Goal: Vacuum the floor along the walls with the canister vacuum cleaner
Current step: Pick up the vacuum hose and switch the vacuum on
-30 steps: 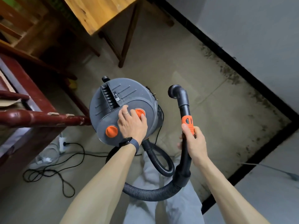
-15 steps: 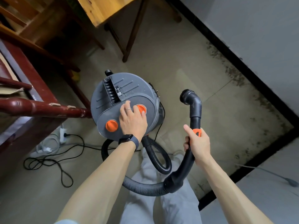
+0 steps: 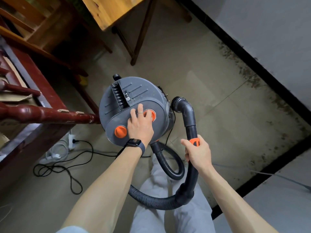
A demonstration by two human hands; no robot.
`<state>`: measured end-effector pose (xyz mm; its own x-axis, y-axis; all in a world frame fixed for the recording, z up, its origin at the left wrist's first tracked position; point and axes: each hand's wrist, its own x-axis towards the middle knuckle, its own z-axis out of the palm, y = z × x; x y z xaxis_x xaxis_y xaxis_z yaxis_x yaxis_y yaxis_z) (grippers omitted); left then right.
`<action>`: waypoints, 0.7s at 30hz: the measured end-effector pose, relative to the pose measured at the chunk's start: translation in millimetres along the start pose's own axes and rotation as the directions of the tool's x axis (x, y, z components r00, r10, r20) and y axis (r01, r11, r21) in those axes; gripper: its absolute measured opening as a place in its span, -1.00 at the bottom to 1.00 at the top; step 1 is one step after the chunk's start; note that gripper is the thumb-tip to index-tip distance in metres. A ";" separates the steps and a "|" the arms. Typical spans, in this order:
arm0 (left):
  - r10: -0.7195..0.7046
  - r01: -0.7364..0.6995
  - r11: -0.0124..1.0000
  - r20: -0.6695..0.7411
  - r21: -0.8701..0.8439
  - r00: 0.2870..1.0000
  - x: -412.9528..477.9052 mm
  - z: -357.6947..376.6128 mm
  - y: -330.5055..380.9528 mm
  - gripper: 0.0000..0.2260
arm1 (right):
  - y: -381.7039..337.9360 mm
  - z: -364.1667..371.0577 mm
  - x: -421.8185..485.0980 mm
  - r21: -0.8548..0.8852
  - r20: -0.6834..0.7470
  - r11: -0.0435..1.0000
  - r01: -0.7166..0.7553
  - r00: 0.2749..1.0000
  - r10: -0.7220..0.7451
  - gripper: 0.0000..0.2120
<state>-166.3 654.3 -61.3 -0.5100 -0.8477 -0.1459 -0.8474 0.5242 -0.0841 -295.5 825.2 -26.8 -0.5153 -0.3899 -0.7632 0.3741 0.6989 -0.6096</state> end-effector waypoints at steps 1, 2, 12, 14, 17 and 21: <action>0.012 -0.011 1.000 -0.009 0.006 1.000 0.6 0.3 -1.1 -0.70 | 0.3 -0.9 -0.9 0.003 -0.003 1.000 0.004 1.000 -0.004 -0.71; 0.022 -0.022 1.000 -0.018 0.011 1.000 0.8 0.7 -2.3 -0.70 | 0.8 -1.9 -1.9 0.002 -0.005 1.000 0.007 1.000 -0.007 -0.70; 0.036 -0.034 0.996 -0.026 0.078 0.999 1.9 1.0 -6.2 -0.84 | 10.2 -3.6 -9.0 -0.018 -0.012 1.000 -0.007 1.000 0.007 -0.71; 0.005 -0.003 0.996 -0.021 0.090 1.000 4.1 0.6 -2.2 -0.75 | 10.3 -2.8 -11.7 -0.026 -0.008 1.000 -0.002 1.000 0.002 -0.70; -0.091 0.091 0.996 -0.021 0.019 0.996 0.9 3.1 5.5 -0.74 | 10.4 -2.6 -14.0 -0.027 -0.005 1.000 0.003 1.000 -0.003 -0.70; -0.121 0.120 0.993 -0.039 -0.013 0.992 -2.0 4.6 7.3 -0.76 | 10.2 -3.2 -16.4 -0.035 -0.007 0.999 -0.001 1.000 0.001 -0.65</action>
<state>-170.7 660.2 -66.1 -0.4094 -0.9072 -0.0963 -0.9044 0.4175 -0.0878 -285.7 840.7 -19.8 -0.5207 -0.3851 -0.7619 0.3476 0.7196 -0.6012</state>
